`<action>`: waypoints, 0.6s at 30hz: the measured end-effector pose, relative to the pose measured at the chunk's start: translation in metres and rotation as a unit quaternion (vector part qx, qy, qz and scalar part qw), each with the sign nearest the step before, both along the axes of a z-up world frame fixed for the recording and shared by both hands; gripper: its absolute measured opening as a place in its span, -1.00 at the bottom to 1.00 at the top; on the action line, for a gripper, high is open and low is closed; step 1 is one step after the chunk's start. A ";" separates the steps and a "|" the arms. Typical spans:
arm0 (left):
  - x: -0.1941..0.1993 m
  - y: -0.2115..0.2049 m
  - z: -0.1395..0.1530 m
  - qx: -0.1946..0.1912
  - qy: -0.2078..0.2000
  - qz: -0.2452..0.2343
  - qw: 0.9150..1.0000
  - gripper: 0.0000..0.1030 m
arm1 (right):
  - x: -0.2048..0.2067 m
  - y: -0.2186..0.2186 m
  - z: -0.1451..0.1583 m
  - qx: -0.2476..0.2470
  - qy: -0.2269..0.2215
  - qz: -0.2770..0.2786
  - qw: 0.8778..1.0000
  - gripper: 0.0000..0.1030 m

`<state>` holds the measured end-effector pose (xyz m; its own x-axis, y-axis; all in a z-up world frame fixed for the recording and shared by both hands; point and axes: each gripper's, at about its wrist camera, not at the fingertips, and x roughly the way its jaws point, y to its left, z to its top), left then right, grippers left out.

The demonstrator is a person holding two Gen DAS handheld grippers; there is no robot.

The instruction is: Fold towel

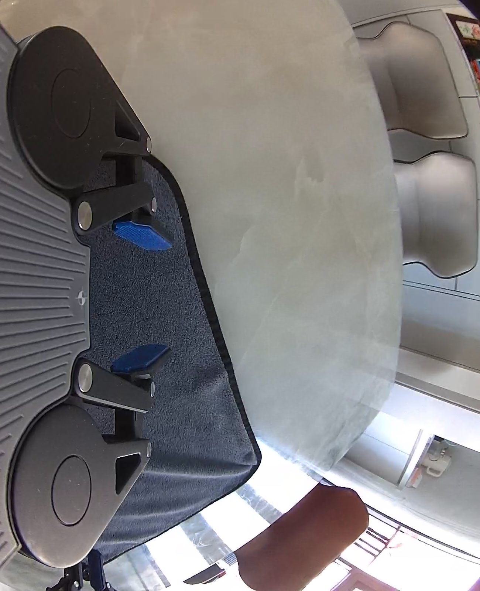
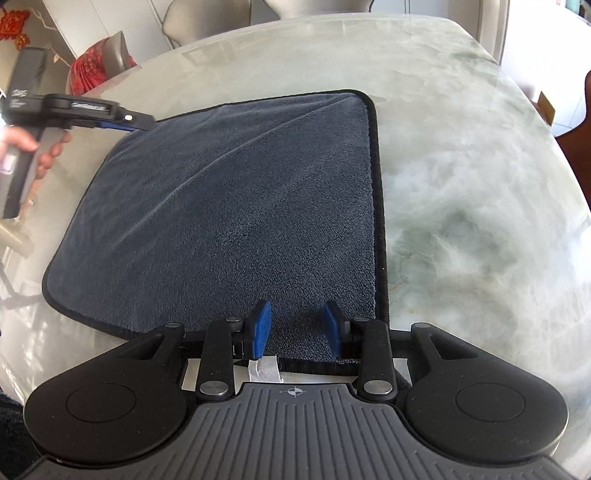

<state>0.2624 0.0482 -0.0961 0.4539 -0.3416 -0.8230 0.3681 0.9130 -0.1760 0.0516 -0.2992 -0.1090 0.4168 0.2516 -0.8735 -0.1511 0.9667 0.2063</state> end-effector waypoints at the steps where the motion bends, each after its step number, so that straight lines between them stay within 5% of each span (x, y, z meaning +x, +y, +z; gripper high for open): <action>1: 0.002 0.000 -0.005 0.010 0.006 0.003 1.000 0.17 | -0.001 -0.001 0.000 0.002 0.001 -0.005 1.000 -0.37; 18: 0.004 0.017 -0.014 0.052 -0.014 0.009 0.998 0.15 | -0.024 -0.018 -0.002 -0.008 0.007 -0.049 0.999 -0.39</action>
